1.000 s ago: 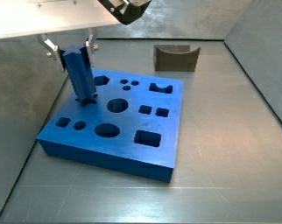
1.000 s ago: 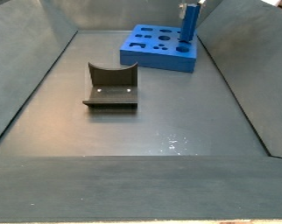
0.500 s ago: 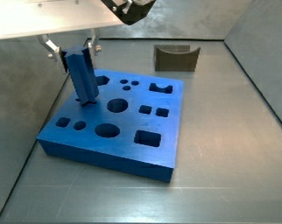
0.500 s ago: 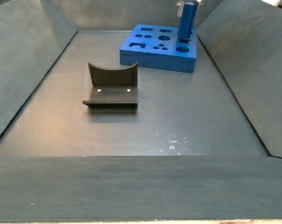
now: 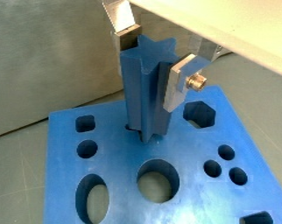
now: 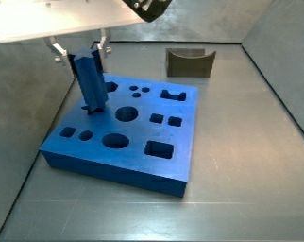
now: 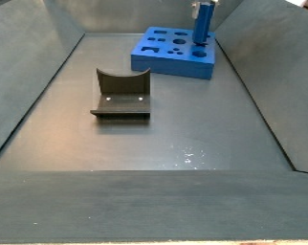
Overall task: Pick up the star object. Move up. Place the star object on the fixture. Regrasp the star object. Move to above the board. Insert the star object.
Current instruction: Insert the star object.
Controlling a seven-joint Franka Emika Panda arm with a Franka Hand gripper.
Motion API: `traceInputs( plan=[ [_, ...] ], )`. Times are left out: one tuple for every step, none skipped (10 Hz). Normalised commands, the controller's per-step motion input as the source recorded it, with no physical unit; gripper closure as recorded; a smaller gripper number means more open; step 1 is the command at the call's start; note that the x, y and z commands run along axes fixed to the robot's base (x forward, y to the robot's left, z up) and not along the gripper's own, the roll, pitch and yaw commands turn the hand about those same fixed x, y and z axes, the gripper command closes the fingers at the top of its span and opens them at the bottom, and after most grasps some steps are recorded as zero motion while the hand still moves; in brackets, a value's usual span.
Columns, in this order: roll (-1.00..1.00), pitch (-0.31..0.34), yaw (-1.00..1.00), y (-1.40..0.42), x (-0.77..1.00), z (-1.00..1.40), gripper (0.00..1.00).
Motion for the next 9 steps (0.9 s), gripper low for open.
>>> traceInputs(
  plan=[
    [-0.23, -0.071, 0.45, 0.08, -0.15, -0.17, 1.00],
    [0.00, 0.000, 0.18, 0.00, -0.09, 0.00, 1.00],
    [0.00, 0.000, 0.00, 0.00, 0.00, -0.02, 1.00],
    [0.05, 0.000, 0.13, -0.12, 0.04, -0.17, 1.00],
    [0.10, 0.000, 0.18, -0.20, 0.13, -0.24, 1.00],
    [0.04, 0.000, 0.11, -0.07, 0.12, -0.16, 1.00],
    [0.01, 0.000, 0.00, 0.00, 0.00, 0.00, 1.00],
    [0.00, 0.000, 0.04, 0.10, 0.00, 0.00, 1.00],
    [-0.37, -0.034, 0.25, 0.47, -0.02, 0.00, 1.00]
  ],
)
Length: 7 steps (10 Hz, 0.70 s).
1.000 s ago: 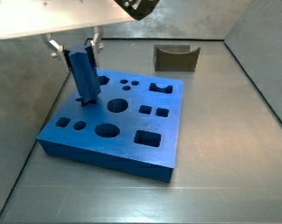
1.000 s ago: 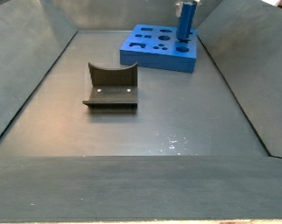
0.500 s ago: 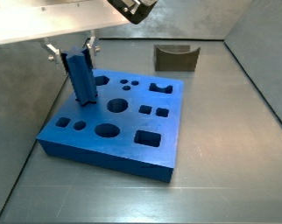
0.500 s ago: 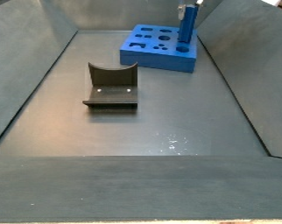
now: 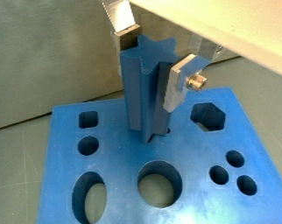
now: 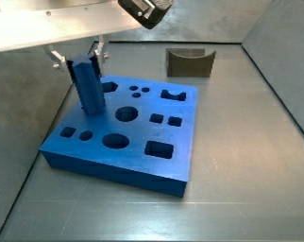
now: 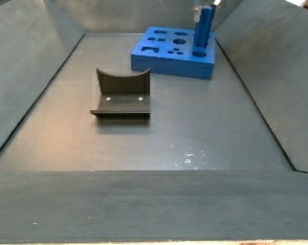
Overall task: Pick up the star object. Move up. Place the star object on the fixture. Regrasp the star object. Move to above the board. Insert the star object.
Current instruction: Insert the star object.
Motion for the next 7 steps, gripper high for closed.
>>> traceInputs(
  plan=[
    [-0.26, -0.029, 0.18, 0.27, -0.03, 0.00, 1.00],
    [0.00, 0.000, 0.00, 0.00, 0.00, -0.03, 1.00],
    [0.00, -0.017, 0.01, 0.00, -0.11, -0.13, 1.00],
    [0.00, -0.046, 0.00, 0.00, -0.25, -0.05, 1.00],
    [0.00, -0.089, -0.09, 0.00, -0.36, -0.01, 1.00],
    [0.00, 0.000, -0.11, 0.00, -0.13, 0.00, 1.00],
    [0.00, 0.000, 0.00, 0.00, 0.00, -0.02, 1.00]
  ],
)
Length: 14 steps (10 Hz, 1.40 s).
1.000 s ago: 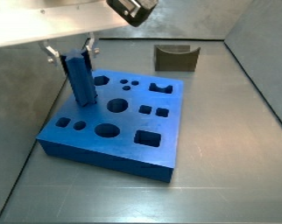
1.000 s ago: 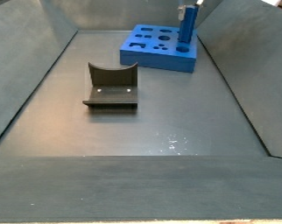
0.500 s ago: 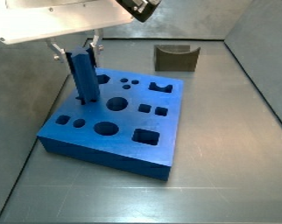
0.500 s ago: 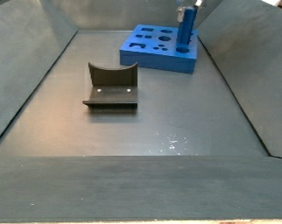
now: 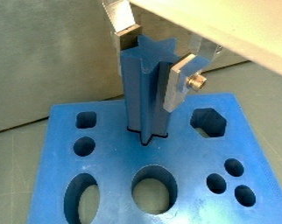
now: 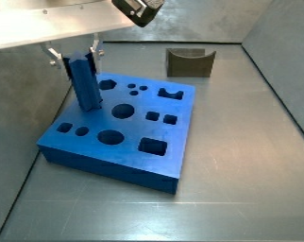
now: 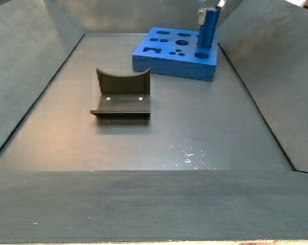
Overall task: Pick up the star object. Move up. Place the star object on the fixture. Regrasp the star object. Move to above the board. Insert the star object.
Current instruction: Insert the star object.
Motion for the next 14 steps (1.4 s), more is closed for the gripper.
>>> traceInputs(
  plan=[
    [0.00, -0.080, 0.00, 0.00, 0.00, -0.40, 1.00],
    [-0.10, -0.089, 0.04, 0.00, 0.03, -1.00, 1.00],
    [0.00, 0.000, 0.01, 0.00, 0.13, -1.00, 1.00],
    [0.00, 0.000, 0.00, 0.00, 0.16, -1.00, 1.00],
    [0.02, 0.000, 0.03, 0.00, 0.20, -1.00, 1.00],
    [0.13, 0.000, 0.04, 0.00, 0.07, -0.50, 1.00],
    [0.06, 0.000, 0.00, 0.00, 0.00, -0.13, 1.00],
    [0.15, -0.297, 0.00, 0.00, -0.02, -0.97, 1.00],
    [0.10, -0.146, 0.00, 0.00, 0.00, -1.00, 1.00],
    [0.07, -0.083, 0.00, -0.01, 0.00, -1.00, 1.00],
    [0.03, -0.006, 0.00, -0.03, 0.00, -1.00, 1.00],
    [0.03, -0.003, 0.00, -0.03, 0.00, -1.00, 1.00],
    [0.02, 0.000, 0.00, -0.03, 0.01, -1.00, 1.00],
    [0.00, -0.006, 0.03, 0.00, 0.12, -1.00, 1.00]
  ],
)
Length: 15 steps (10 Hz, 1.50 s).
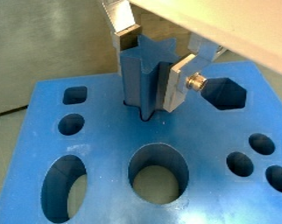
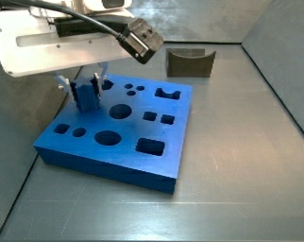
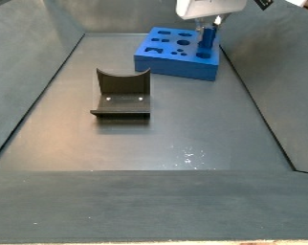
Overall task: Pick up the star object. Move up. Place the star object on the fixture. Regrasp the star object. Move to above the board. Insert the star object.
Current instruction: Insert the star object.
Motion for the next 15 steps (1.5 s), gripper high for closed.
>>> traceInputs(
  plan=[
    [0.00, -0.037, 0.00, -0.03, 0.33, -1.00, 1.00],
    [0.00, -0.051, 0.00, -0.04, 0.45, -1.00, 1.00],
    [0.00, -0.031, 0.00, 0.00, 0.91, -1.00, 1.00],
    [-0.05, -0.029, 0.00, 0.00, 1.00, -1.00, 1.00],
    [0.00, 0.100, -0.15, 0.00, 0.25, 0.00, 1.00],
    [0.00, -0.031, 0.00, 0.00, 0.00, 0.00, 1.00],
    [0.09, -0.566, 0.00, -0.06, 0.00, -0.54, 1.00],
    [0.15, -0.397, 0.00, -0.04, -0.19, -0.91, 1.00],
    [0.13, -0.306, 0.00, -0.05, 0.00, -0.98, 1.00],
    [0.16, -0.369, -0.06, -0.07, 0.07, -0.88, 1.00],
    [0.16, -0.374, -0.08, -0.07, 0.21, -0.82, 1.00],
    [0.01, -0.011, 0.00, 0.00, 0.00, -0.07, 1.00],
    [0.37, -0.089, 0.09, 0.00, 0.15, -0.90, 1.00],
    [0.19, 0.000, 0.00, 0.00, 0.40, -1.00, 1.00],
    [0.19, 0.000, -0.02, 0.00, 0.47, -1.00, 1.00]
  ],
)
